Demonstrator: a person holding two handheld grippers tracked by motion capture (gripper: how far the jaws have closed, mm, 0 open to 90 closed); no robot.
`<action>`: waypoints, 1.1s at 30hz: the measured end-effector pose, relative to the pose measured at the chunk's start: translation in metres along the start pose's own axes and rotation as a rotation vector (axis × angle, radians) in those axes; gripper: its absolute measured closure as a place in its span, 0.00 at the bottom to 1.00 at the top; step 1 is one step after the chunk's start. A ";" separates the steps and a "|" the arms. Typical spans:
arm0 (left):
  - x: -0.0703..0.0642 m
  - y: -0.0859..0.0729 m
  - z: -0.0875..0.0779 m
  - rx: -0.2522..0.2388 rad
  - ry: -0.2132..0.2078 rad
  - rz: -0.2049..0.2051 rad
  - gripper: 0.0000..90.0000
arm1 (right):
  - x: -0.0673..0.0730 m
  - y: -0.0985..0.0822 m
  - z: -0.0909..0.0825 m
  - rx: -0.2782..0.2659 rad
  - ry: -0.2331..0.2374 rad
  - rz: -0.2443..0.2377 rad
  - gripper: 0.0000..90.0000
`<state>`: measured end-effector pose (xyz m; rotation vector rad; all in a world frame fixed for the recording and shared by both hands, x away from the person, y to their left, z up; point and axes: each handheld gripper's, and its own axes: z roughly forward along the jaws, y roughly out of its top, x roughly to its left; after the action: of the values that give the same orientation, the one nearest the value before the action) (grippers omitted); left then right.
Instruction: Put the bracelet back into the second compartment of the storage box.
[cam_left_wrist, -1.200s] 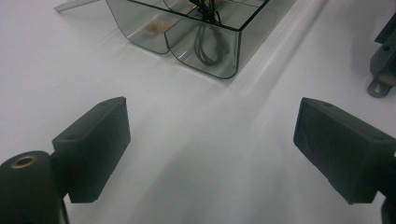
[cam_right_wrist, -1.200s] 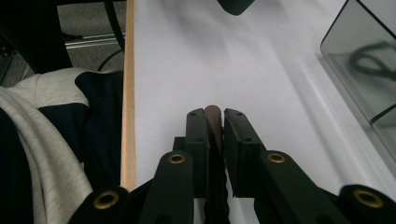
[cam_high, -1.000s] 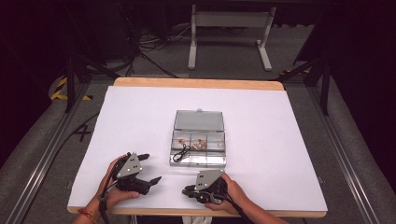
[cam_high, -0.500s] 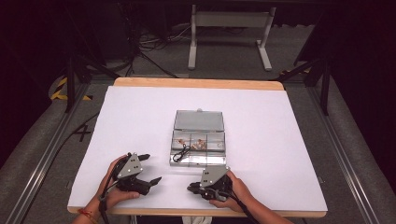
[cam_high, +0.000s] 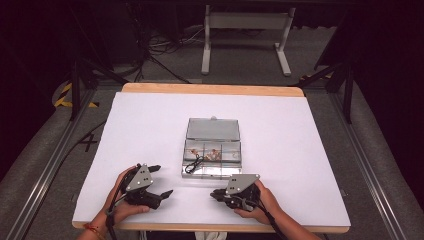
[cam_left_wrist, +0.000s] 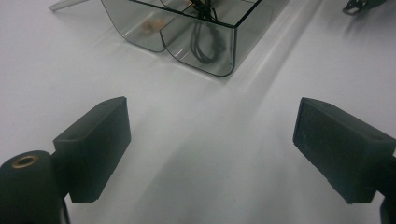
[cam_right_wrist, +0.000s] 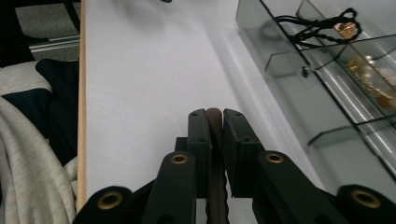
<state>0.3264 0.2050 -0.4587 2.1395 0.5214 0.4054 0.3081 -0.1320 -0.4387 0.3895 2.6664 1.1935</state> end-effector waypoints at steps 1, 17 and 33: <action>0.000 0.000 0.000 0.001 -0.001 0.000 0.13 | -0.001 0.000 -0.001 -0.003 -0.004 0.006 0.91; 0.000 0.001 0.001 0.009 -0.001 0.009 0.13 | -0.006 -0.002 -0.008 -0.016 -0.025 0.017 0.91; -0.001 0.001 0.002 0.024 -0.005 0.011 0.13 | -0.009 -0.001 0.007 0.027 -0.002 0.014 0.93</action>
<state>0.3269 0.2026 -0.4591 2.1668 0.5144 0.4023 0.3185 -0.1300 -0.4435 0.4136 2.6852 1.1614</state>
